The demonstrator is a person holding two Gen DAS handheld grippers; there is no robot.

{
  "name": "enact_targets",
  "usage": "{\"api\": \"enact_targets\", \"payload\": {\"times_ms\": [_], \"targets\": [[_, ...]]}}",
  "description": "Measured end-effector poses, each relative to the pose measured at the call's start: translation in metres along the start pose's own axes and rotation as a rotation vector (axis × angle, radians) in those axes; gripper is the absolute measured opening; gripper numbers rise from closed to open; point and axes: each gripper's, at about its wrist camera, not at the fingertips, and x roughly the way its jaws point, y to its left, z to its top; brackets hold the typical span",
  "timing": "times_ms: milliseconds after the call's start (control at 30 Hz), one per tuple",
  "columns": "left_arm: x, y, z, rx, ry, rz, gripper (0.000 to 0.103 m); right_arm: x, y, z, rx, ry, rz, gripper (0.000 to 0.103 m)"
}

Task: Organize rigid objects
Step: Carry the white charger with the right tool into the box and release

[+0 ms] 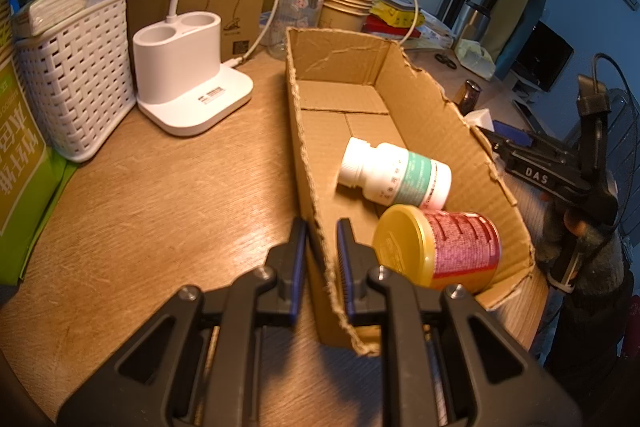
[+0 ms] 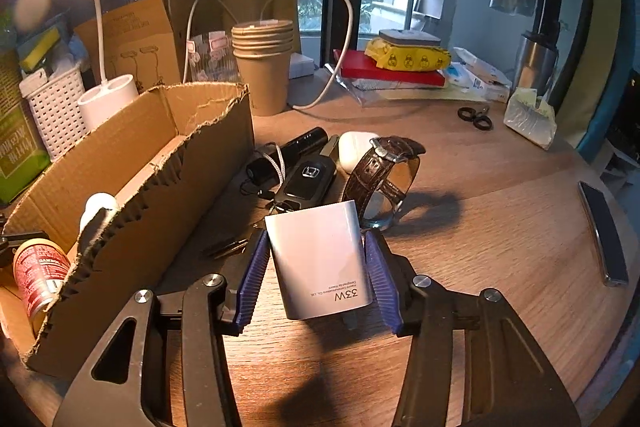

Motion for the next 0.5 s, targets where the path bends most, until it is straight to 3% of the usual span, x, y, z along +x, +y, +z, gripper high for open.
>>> {"api": "enact_targets", "payload": {"times_ms": [500], "targets": [[0.000, 0.000, 0.000, 0.000, 0.000, 0.000, 0.017, -0.030, 0.006, 0.015, 0.010, -0.083, 0.025, 0.052]]}}
